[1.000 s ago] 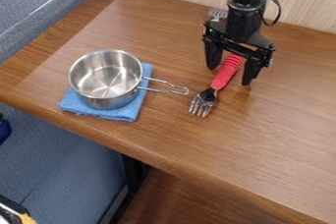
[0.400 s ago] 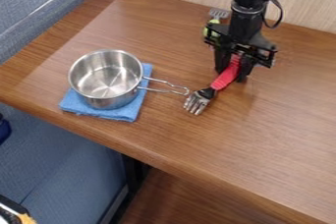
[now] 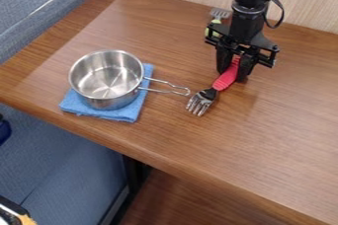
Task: Move the red fork to the upper side of the silver pot
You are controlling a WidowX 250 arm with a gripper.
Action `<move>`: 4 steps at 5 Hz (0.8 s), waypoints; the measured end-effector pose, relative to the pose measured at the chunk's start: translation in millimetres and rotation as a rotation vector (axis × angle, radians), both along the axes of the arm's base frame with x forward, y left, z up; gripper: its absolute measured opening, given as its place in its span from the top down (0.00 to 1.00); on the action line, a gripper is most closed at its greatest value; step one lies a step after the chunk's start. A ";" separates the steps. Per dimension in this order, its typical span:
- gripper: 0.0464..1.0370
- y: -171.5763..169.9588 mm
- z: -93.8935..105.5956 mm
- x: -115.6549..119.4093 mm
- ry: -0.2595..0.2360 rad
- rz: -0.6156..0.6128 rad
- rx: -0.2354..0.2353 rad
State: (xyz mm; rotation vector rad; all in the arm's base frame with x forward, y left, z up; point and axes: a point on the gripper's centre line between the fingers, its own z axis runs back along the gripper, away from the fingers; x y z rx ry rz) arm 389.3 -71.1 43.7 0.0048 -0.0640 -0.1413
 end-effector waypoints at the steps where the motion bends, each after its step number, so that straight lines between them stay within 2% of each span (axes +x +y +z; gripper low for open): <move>1: 0.64 -5.4 2.5 -2.6 0.006 0.045 -0.039; 3: 0.64 -24.7 16.9 -1.5 0.003 0.071 -0.109; 4: 0.64 -14.4 45.6 4.0 -0.043 0.111 -0.105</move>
